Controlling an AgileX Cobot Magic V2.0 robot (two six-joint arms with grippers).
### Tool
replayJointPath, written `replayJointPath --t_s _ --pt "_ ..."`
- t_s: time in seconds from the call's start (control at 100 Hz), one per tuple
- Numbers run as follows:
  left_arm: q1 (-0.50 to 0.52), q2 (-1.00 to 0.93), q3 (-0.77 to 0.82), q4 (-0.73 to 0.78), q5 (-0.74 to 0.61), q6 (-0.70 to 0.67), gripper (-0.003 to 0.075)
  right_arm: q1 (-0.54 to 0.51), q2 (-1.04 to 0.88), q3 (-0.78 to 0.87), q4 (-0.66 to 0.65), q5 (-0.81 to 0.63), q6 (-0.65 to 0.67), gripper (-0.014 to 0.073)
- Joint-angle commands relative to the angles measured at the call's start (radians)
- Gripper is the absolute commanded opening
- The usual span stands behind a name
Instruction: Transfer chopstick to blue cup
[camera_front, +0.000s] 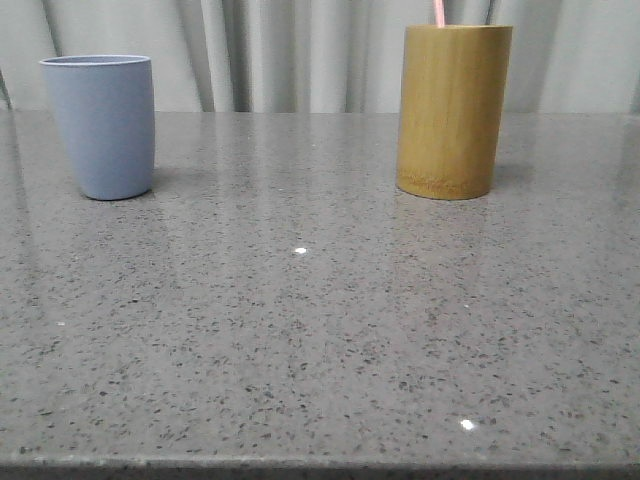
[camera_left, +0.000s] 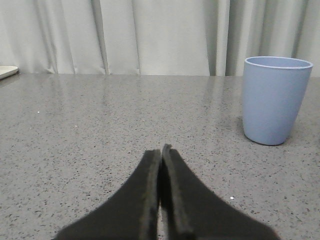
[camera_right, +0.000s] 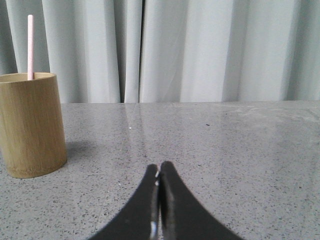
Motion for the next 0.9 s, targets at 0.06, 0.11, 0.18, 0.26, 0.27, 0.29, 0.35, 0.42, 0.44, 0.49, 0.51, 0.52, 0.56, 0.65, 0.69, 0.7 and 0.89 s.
replayJointPath --t_s 0.06,0.11,0.18,0.26,0.27,0.29,0.35,0.42,0.44,0.49,0.51,0.52,0.56,0.65,0.69,0.7,0.89 --pt "-0.007 -0.034 0.010 -0.006 -0.081 -0.004 -0.0019 0.003 -0.021 0.001 -0.011 -0.087 -0.005 -0.0067" --pt "-0.007 -0.034 0.010 -0.006 -0.081 -0.004 -0.0019 0.003 -0.021 0.001 -0.011 -0.087 -0.005 -0.0067" --pt "-0.007 -0.034 0.010 -0.006 -0.081 -0.004 -0.0019 0.003 -0.021 0.001 -0.011 -0.087 -0.005 -0.0067" --pt "-0.007 -0.034 0.010 -0.006 -0.081 -0.004 -0.0019 0.003 -0.021 0.001 -0.011 -0.087 -0.005 -0.0067" --pt "-0.007 -0.034 0.010 -0.006 -0.081 -0.004 -0.0019 0.003 -0.021 0.001 -0.011 -0.087 -0.005 -0.0067" --pt "-0.007 -0.034 0.010 -0.006 -0.081 -0.004 -0.0019 0.003 -0.021 0.001 -0.011 -0.087 -0.005 -0.0067" --pt "-0.007 -0.034 0.010 -0.006 -0.081 -0.004 -0.0019 0.003 -0.021 0.001 -0.011 -0.087 -0.005 -0.0067" --pt "-0.007 -0.034 0.010 -0.006 -0.081 -0.004 -0.0019 0.003 -0.021 0.001 -0.011 -0.087 -0.005 -0.0067" --pt "-0.007 -0.034 0.010 -0.006 -0.081 -0.004 -0.0019 0.003 -0.021 0.001 -0.011 -0.087 -0.005 -0.0067" --pt "-0.007 -0.034 0.010 -0.006 -0.081 -0.004 -0.0019 0.003 -0.021 0.001 -0.011 -0.087 -0.005 -0.0067" --pt "-0.007 -0.034 0.010 -0.006 -0.081 -0.004 -0.0019 0.003 -0.021 0.001 -0.011 -0.088 -0.005 -0.0067" --pt "-0.007 -0.034 0.010 -0.006 -0.081 -0.004 -0.0019 0.003 -0.021 0.001 -0.011 -0.090 -0.005 -0.0067" --pt "-0.007 -0.034 0.010 -0.006 -0.081 -0.004 -0.0019 0.003 -0.021 0.001 -0.011 -0.099 -0.005 -0.0067" --pt "-0.007 -0.034 0.010 -0.006 -0.081 -0.004 -0.0019 0.003 -0.021 0.001 -0.011 -0.105 -0.005 -0.0067" --pt "-0.007 -0.034 0.010 -0.006 -0.081 -0.004 -0.0019 0.003 -0.021 0.001 -0.011 -0.106 -0.005 -0.0067" --pt "-0.007 -0.034 0.010 -0.006 -0.081 -0.004 -0.0019 0.003 -0.021 0.001 -0.011 -0.106 -0.005 -0.0067" --pt "-0.007 -0.034 -0.014 -0.056 -0.149 -0.004 -0.0019 0.003 -0.021 -0.017 -0.011 -0.071 -0.004 -0.0067"
